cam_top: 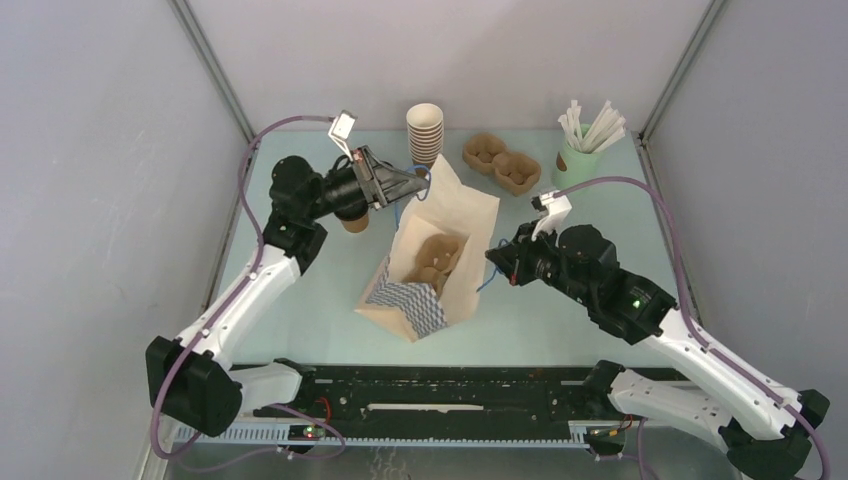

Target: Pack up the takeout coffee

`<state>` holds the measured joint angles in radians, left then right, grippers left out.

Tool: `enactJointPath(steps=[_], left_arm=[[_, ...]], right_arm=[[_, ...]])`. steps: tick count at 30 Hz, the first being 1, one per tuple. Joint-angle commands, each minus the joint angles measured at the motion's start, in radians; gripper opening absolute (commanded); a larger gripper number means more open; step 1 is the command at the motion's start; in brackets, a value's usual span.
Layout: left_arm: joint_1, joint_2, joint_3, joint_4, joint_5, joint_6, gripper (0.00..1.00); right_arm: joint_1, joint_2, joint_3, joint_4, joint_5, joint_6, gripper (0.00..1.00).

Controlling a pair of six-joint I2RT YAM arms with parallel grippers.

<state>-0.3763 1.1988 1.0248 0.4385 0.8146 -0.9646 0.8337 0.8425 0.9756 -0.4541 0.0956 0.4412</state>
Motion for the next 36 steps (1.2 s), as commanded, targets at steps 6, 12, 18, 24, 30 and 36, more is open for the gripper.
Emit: enactJointPath(steps=[6,12,18,24,30,36], left_arm=[[-0.027,0.033,0.303,-0.689,-0.166,0.345,0.0],[-0.073,-0.021,0.262,-0.76,-0.243,0.556,0.0],[-0.148,-0.098,0.201,-0.691,-0.402,0.706,0.0],[-0.16,-0.025,0.296,-0.671,-0.377,0.624,0.0],[-0.159,0.064,0.441,-0.766,-0.466,0.474,0.0],[-0.12,0.194,0.566,-1.027,-0.556,0.415,0.0]], right_arm=[[-0.034,-0.033,-0.092,0.205,-0.052,-0.365,0.0],[0.057,0.013,-0.06,0.2,0.134,-0.435,0.0],[0.078,0.049,-0.061,0.278,0.242,-0.564,0.0],[0.016,0.064,-0.004,0.261,0.206,-0.588,0.0],[-0.027,0.133,0.317,-0.079,0.07,-0.535,0.0],[-0.104,0.208,0.452,-0.369,-0.004,-0.366,0.0]])
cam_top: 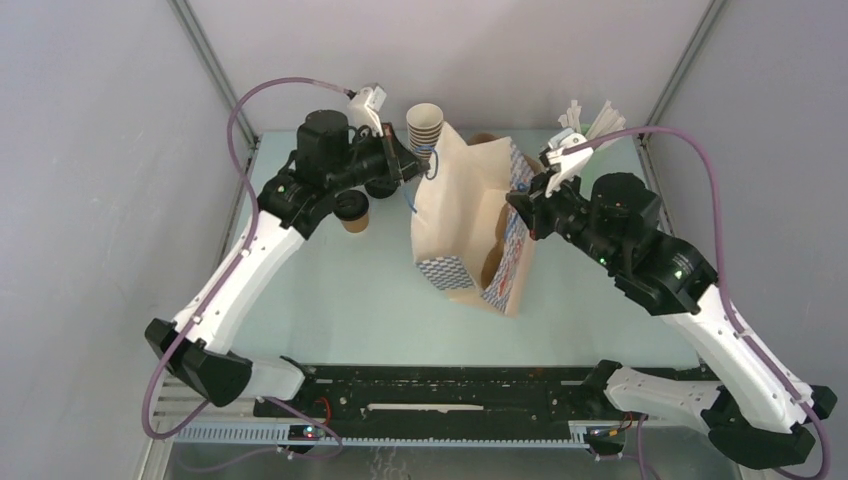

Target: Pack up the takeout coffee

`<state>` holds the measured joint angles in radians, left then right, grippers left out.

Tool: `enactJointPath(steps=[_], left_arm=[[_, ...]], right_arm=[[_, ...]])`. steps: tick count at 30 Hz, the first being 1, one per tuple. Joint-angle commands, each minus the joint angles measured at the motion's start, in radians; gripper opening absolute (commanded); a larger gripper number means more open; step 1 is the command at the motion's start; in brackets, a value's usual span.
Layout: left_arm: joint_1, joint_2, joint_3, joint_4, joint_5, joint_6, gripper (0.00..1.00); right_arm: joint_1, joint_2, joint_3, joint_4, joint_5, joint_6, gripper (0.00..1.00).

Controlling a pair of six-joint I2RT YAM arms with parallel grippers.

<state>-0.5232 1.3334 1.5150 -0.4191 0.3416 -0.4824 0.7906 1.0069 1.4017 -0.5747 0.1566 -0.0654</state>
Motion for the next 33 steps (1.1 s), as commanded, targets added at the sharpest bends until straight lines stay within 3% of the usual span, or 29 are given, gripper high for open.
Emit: enactJointPath(steps=[1,3,5,9,12,16,20,23,27,33], left_arm=[[0.041,0.093,0.09,-0.186,-0.07,-0.081,0.0],[0.055,0.171,0.145,-0.234,-0.057,-0.119,0.0],[0.065,0.284,0.295,-0.388,-0.041,-0.133,0.0],[0.068,0.507,0.701,-0.694,0.047,-0.095,0.0],[0.068,0.503,0.828,-0.688,0.065,-0.118,0.0],[0.076,0.425,0.721,-0.618,0.051,-0.143,0.0],[0.116,0.389,0.454,-0.543,0.067,-0.191,0.0],[0.112,0.392,0.469,-0.543,0.082,-0.165,0.0],[0.084,0.329,0.452,-0.424,0.113,-0.127,0.0],[0.004,0.24,0.403,-0.286,0.088,0.025,0.0]], right_arm=[[-0.112,0.045,-0.014,-0.248,-0.077,0.169,0.0],[-0.203,0.061,-0.092,-0.247,-0.138,0.203,0.0],[-0.276,0.1,-0.086,-0.282,-0.184,0.231,0.0],[-0.318,0.14,0.067,-0.338,-0.24,0.237,0.0],[-0.302,0.159,0.195,-0.367,-0.265,0.233,0.0],[-0.296,0.17,0.239,-0.379,-0.288,0.258,0.0],[-0.354,0.1,-0.018,-0.265,-0.285,0.286,0.0],[-0.376,0.094,-0.069,-0.267,-0.304,0.267,0.0],[-0.365,0.071,-0.065,-0.233,-0.34,0.262,0.0],[-0.25,0.009,-0.156,-0.076,-0.315,0.165,0.0]])
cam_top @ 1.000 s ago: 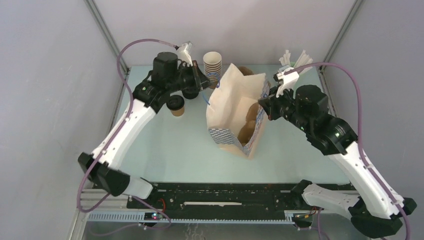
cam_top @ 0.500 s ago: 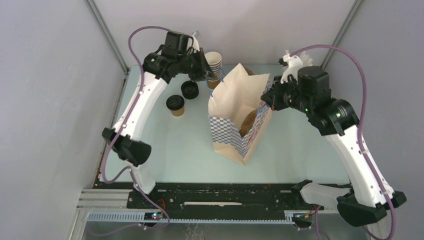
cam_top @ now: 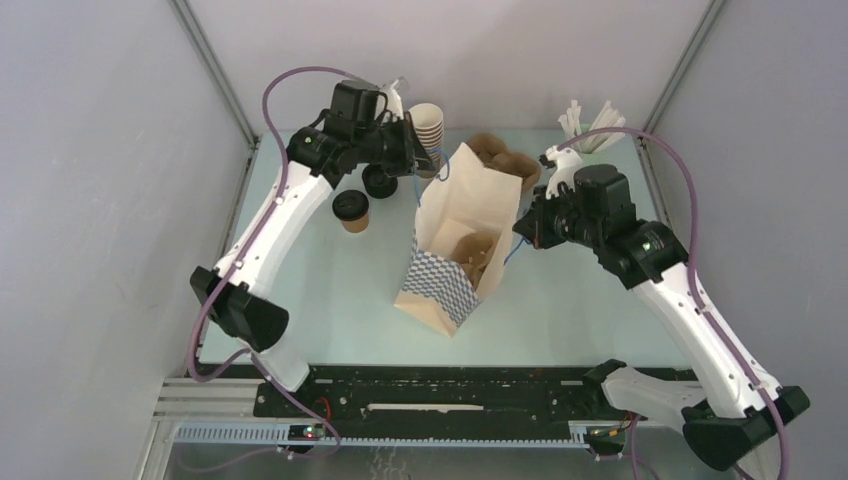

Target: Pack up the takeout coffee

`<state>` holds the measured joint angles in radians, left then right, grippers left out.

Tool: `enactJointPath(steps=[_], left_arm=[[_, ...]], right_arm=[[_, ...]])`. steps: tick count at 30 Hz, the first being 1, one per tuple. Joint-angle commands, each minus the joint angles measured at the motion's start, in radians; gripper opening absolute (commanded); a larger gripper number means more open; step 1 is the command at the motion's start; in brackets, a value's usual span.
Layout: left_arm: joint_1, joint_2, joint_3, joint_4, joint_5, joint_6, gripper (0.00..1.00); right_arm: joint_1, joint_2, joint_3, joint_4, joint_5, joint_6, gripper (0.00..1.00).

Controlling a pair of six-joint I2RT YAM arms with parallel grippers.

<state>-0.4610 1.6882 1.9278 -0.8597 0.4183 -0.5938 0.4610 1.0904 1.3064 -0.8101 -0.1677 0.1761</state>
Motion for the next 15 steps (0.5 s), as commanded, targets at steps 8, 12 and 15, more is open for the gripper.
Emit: enactJointPath(steps=[8,12,15], left_arm=[[-0.12,-0.301,-0.275,0.473,-0.02,0.274,0.0],[-0.133,-0.346,-0.362,0.518,-0.056,0.343,0.0],[-0.133,-0.349,-0.379,0.531,-0.065,0.355,0.0]], right_arm=[[0.234,-0.165,-0.228,0.331,0.244,-0.222,0.0],[0.276,-0.185,-0.269,0.372,0.322,-0.28,0.0],[0.277,-0.175,-0.26,0.377,0.336,-0.289,0.0]])
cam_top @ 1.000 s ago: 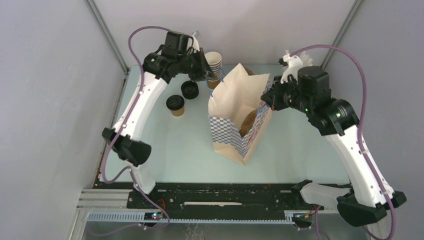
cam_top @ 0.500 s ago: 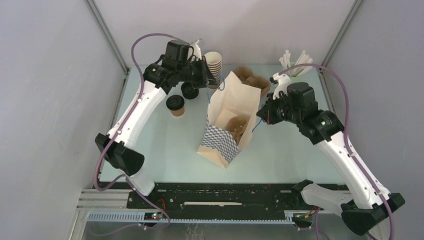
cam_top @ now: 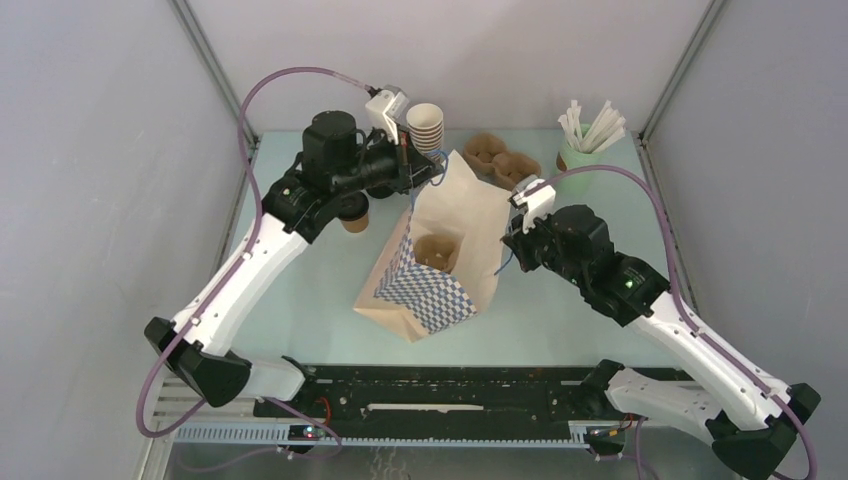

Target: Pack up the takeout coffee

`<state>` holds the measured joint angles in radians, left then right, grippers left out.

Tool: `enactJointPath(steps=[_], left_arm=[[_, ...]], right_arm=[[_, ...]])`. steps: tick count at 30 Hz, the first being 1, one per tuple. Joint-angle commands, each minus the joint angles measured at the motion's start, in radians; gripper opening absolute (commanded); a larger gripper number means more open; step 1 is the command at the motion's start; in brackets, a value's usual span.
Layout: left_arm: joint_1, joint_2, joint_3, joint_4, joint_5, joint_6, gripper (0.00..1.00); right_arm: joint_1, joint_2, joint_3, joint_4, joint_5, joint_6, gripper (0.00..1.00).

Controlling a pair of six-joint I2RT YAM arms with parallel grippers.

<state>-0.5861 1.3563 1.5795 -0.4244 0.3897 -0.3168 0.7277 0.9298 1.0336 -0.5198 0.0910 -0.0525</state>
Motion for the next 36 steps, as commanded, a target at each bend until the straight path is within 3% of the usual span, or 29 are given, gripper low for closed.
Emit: enactJointPath(steps=[1,8,10,15,18,20,22,25,28,30,32,36], left_arm=[[-0.008,-0.008,-0.017,0.087,-0.044,0.071,0.0],[0.051,0.128,0.171,-0.072,-0.067,-0.093,0.0],[0.069,0.164,0.242,-0.201,-0.141,-0.134,0.0],[0.158,0.219,0.29,-0.351,-0.093,-0.302,0.0],[0.183,0.239,0.217,-0.377,-0.054,-0.351,0.0],[0.19,0.292,0.21,-0.444,-0.056,-0.357,0.0],[0.197,0.36,0.244,-0.511,-0.017,-0.361,0.0],[0.194,0.428,0.354,-0.607,0.031,-0.344,0.0],[0.193,0.392,0.46,-0.591,0.025,-0.343,0.0],[0.193,0.351,0.449,-0.553,0.023,-0.359,0.0],[0.194,0.323,0.366,-0.524,0.022,-0.37,0.0],[0.218,0.368,0.214,-0.573,0.017,-0.359,0.0]], right_arm=[[0.002,-0.013,0.031,0.075,0.086,-0.049,0.0],[-0.066,0.075,0.383,-0.176,-0.076,0.024,0.0],[-0.077,0.119,0.501,-0.273,-0.14,0.047,0.0],[-0.096,0.201,0.729,-0.386,-0.259,0.156,0.0],[-0.117,0.224,0.662,-0.45,-0.244,0.2,0.0],[-0.159,0.178,0.428,-0.367,-0.243,0.232,0.0],[-0.221,0.173,0.336,-0.322,-0.248,0.248,0.0],[-0.24,0.243,0.477,-0.382,-0.258,0.232,0.0],[-0.203,0.318,0.742,-0.473,-0.273,0.232,0.0],[-0.181,0.353,0.856,-0.496,-0.315,0.253,0.0],[-0.151,0.356,0.858,-0.479,-0.328,0.245,0.0],[-0.188,0.308,0.7,-0.39,-0.345,0.256,0.0]])
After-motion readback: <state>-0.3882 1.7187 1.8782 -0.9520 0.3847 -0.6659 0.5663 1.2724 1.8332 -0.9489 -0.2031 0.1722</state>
